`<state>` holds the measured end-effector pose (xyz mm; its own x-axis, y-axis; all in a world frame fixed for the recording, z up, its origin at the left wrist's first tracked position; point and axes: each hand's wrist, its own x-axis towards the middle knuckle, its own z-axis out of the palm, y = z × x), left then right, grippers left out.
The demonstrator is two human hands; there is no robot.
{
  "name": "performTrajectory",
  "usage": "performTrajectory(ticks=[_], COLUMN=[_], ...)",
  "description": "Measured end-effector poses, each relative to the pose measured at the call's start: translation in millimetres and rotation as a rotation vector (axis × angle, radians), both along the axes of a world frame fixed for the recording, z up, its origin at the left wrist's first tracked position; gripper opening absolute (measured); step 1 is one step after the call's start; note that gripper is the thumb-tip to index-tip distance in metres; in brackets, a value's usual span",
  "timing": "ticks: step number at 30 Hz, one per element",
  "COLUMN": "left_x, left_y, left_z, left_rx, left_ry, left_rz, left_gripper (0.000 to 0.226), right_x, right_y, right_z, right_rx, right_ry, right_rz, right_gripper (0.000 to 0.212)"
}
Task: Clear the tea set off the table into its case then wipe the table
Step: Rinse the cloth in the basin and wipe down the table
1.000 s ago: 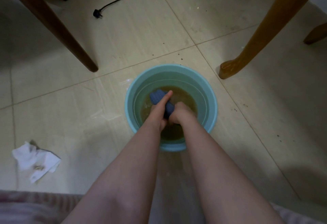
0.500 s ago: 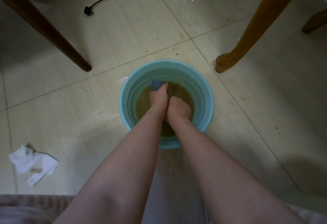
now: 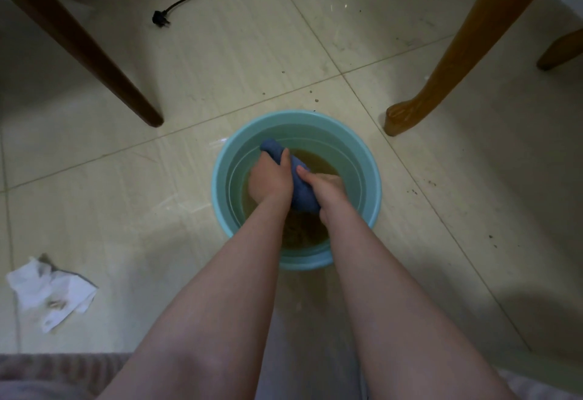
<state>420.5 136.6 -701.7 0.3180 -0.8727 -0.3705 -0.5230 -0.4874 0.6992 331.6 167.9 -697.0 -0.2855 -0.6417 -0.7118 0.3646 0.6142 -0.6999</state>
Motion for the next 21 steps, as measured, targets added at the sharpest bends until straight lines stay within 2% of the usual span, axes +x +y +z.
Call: performTrajectory(ticks=[3,6,9,11,14,16,18,21], left_x=[6,11,15,15,10,9,12,10], left_y=[0,-3,1,11,23,23,26,36], left_z=[1,-1,-7,-11,-17,-24,-35,-45], left_rx=[-0.055,0.05,0.156,0.158,-0.084,-0.101,0.029,0.156], left_ry=[0.018,-0.023,-0.087,-0.259,-0.488,-0.509,-0.567,-0.659], left_rz=[-0.007,0.004,-0.002,-0.09,-0.374,-0.596,-0.764,-0.835], left_gripper=[0.05,0.061,0.067,0.056,0.046,0.05,0.057,0.059], right_x=[-4,-11,-13,-10,0,3,-3,-8], right_y=[-7,-9,2,10,14,12,15,16], right_z=[4,4,-6,-17,-28,-38,-49,-57], right_rx=[-0.102,-0.101,-0.005,-0.011,-0.167,-0.135,-0.024,0.08], right_ry=[0.047,0.27,0.784,1.051,1.307,1.359,1.362,1.327], right_rz=[-0.048,0.011,0.299,0.52,0.841,1.038,1.149,1.261], right_gripper=[0.049,0.056,0.044,0.045,0.049,0.055,0.059,0.062])
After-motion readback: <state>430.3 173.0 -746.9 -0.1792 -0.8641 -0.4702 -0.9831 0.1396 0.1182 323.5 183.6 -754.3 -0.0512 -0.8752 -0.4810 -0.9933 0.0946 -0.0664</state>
